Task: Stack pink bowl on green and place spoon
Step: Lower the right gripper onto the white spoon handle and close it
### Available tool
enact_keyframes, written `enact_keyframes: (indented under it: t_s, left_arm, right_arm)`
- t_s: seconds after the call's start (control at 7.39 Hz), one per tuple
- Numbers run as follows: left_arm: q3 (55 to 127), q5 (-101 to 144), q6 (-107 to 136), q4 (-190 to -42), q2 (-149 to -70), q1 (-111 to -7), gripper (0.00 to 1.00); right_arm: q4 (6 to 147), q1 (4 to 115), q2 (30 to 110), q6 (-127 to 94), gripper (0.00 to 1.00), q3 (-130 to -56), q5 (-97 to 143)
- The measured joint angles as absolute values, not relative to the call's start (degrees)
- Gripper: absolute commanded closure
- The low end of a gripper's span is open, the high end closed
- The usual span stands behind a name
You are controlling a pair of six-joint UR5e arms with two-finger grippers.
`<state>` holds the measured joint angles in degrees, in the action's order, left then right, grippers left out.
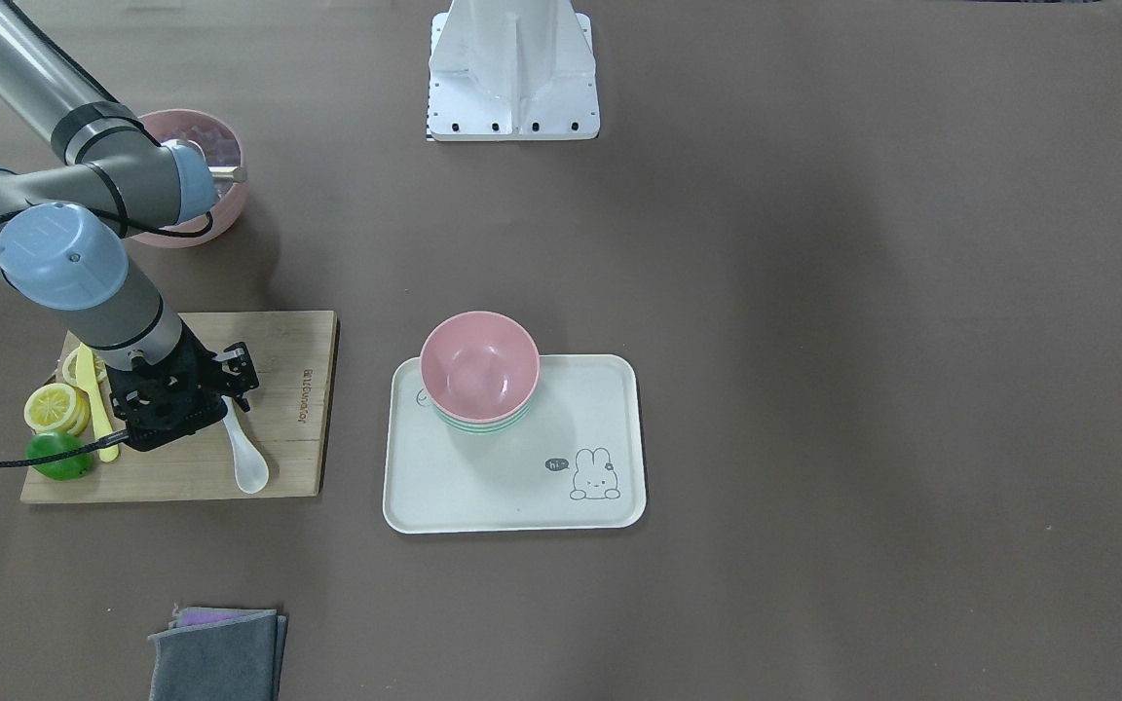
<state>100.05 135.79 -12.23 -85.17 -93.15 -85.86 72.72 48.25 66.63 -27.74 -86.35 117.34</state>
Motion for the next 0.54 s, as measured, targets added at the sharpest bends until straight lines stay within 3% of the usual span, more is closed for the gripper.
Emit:
enact_keyframes:
  t_s: [0.54]
  left_arm:
    - [99.63,135.79,-12.22,-85.17,-93.16,-85.78,0.02]
  right_arm:
    - [72.43,48.00,65.87,-27.82,0.43,-86.02,117.59]
